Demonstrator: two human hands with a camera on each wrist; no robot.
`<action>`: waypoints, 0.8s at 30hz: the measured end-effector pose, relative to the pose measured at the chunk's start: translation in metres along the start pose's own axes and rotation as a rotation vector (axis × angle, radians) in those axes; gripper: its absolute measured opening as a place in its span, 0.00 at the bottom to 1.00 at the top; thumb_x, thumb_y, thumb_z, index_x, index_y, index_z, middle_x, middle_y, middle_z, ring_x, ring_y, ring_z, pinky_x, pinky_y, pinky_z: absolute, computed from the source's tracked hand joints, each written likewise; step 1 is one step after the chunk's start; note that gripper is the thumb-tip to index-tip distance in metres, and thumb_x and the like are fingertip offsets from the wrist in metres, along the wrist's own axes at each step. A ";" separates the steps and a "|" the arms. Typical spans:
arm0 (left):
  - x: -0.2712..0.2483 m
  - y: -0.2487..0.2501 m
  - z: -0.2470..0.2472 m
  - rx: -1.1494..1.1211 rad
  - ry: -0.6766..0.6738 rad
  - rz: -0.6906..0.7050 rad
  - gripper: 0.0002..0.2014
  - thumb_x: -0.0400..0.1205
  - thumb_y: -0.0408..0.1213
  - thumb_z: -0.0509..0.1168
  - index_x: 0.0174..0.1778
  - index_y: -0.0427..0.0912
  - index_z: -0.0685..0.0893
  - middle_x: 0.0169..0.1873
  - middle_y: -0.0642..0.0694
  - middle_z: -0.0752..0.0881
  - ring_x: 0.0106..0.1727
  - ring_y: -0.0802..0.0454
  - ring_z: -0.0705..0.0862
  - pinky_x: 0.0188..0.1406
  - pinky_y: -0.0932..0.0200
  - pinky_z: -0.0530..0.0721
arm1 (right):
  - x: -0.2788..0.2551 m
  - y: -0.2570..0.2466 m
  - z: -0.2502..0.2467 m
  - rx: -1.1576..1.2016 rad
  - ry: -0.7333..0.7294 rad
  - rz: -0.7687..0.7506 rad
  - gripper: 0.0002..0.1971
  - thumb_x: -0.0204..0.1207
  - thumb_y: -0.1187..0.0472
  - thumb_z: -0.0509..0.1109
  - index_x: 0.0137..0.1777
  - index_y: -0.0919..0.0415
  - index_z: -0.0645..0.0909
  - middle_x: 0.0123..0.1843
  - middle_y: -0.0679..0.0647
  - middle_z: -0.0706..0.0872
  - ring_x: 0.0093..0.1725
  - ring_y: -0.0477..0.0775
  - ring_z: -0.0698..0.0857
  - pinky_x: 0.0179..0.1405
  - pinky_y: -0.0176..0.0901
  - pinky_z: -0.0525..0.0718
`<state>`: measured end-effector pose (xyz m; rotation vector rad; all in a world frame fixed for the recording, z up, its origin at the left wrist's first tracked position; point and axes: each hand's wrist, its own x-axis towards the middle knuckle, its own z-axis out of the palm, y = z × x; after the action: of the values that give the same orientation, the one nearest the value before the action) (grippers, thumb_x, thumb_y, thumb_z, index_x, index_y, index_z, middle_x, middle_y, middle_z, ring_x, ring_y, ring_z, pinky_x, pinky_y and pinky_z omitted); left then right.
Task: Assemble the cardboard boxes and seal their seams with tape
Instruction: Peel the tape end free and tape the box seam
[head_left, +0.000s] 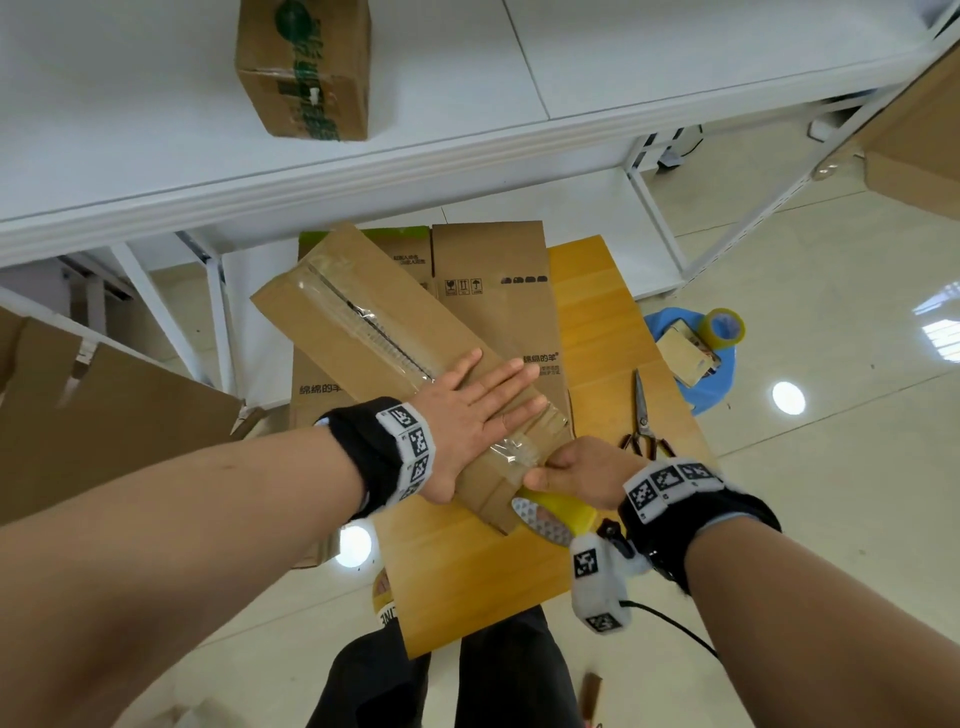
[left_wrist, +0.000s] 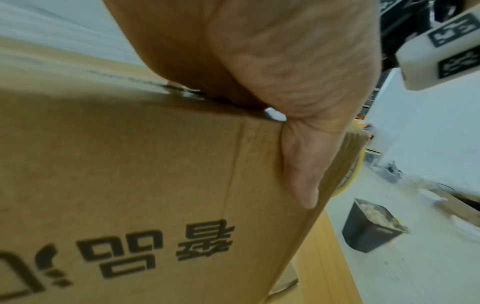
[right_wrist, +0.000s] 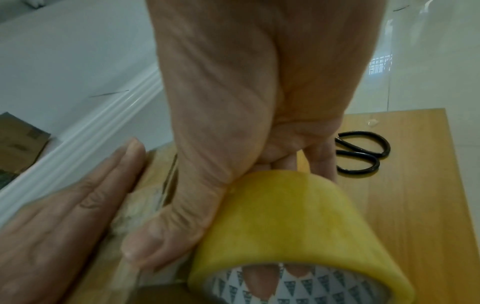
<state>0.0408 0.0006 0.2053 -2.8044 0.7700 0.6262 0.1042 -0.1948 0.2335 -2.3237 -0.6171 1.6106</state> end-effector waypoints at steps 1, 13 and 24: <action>0.002 0.002 -0.002 0.014 0.005 0.009 0.69 0.61 0.59 0.71 0.79 0.42 0.23 0.76 0.36 0.19 0.78 0.40 0.22 0.76 0.31 0.33 | 0.003 0.002 0.000 -0.030 0.009 0.003 0.13 0.85 0.47 0.64 0.37 0.40 0.75 0.22 0.22 0.78 0.28 0.20 0.76 0.32 0.21 0.70; 0.012 0.026 0.007 -0.106 0.064 0.126 0.65 0.65 0.56 0.70 0.81 0.40 0.26 0.78 0.41 0.22 0.79 0.47 0.22 0.78 0.39 0.26 | 0.029 0.009 -0.005 -0.170 -0.055 -0.029 0.30 0.81 0.37 0.65 0.79 0.50 0.75 0.74 0.52 0.81 0.71 0.48 0.78 0.69 0.39 0.75; 0.017 0.000 -0.018 -0.012 -0.060 0.040 0.73 0.57 0.61 0.76 0.74 0.58 0.16 0.76 0.35 0.20 0.77 0.34 0.22 0.73 0.24 0.33 | 0.022 0.003 -0.014 -0.114 -0.026 0.052 0.26 0.80 0.37 0.67 0.59 0.61 0.85 0.41 0.48 0.82 0.40 0.43 0.78 0.38 0.34 0.73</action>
<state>0.0606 -0.0121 0.2139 -2.7733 0.8156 0.7213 0.1248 -0.1861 0.2197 -2.4223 -0.6759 1.6723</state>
